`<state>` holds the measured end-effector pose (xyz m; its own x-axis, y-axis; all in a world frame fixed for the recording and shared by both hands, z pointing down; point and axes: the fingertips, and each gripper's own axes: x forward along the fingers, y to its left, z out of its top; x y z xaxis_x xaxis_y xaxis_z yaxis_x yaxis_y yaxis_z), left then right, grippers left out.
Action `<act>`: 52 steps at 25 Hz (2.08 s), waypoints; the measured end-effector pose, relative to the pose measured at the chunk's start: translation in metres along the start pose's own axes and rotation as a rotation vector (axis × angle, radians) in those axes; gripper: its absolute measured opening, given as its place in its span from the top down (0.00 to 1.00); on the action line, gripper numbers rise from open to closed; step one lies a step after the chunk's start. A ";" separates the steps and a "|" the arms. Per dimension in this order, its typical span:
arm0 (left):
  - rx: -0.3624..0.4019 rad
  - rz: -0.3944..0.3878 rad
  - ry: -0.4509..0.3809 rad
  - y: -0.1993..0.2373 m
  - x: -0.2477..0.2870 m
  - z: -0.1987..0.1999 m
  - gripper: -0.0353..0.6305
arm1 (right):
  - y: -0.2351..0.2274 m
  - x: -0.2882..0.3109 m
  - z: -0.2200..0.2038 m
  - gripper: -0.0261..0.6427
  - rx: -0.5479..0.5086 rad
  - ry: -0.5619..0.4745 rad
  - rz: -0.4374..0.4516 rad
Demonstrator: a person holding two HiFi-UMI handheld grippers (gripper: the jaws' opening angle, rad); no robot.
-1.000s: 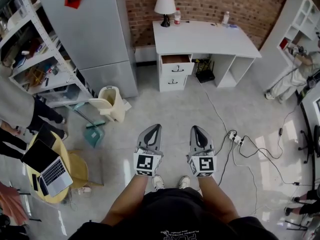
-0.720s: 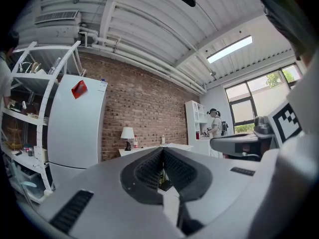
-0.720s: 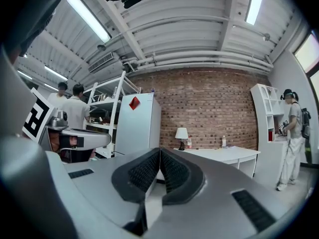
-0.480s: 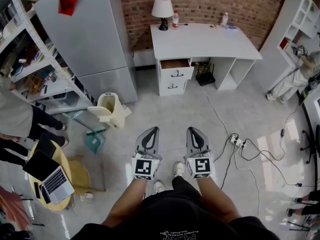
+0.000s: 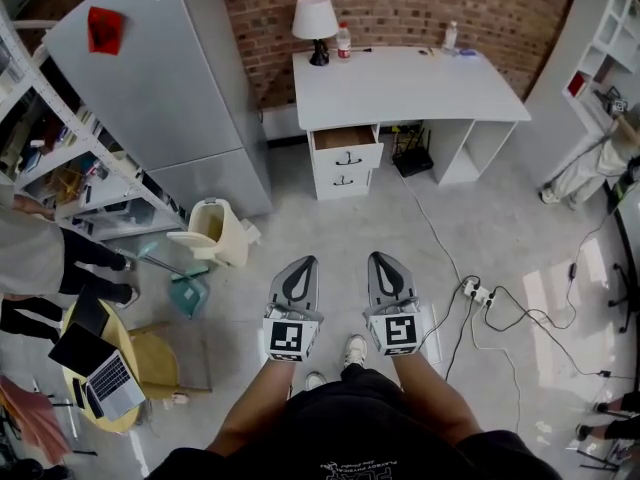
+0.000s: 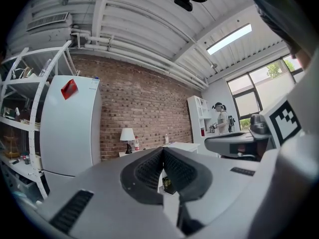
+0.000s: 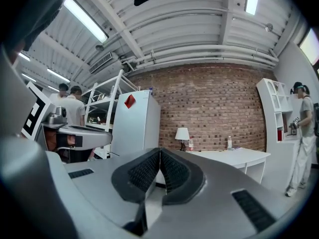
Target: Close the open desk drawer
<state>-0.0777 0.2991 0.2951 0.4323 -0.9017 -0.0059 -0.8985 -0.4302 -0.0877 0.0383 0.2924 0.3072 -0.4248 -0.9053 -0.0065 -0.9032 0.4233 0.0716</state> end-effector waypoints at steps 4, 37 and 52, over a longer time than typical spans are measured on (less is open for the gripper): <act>-0.011 0.022 0.037 -0.003 0.024 -0.010 0.94 | -0.018 0.016 0.000 0.92 0.014 -0.016 0.024; -0.033 -0.028 0.041 0.140 0.184 -0.028 0.94 | -0.016 0.230 -0.009 0.92 -0.023 0.040 0.072; -0.044 -0.147 0.034 0.176 0.238 -0.036 0.94 | -0.050 0.272 -0.029 0.92 -0.033 0.116 -0.058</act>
<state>-0.1360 0.0074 0.3143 0.5570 -0.8296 0.0379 -0.8286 -0.5582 -0.0417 -0.0304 0.0235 0.3305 -0.3604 -0.9270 0.1041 -0.9226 0.3707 0.1069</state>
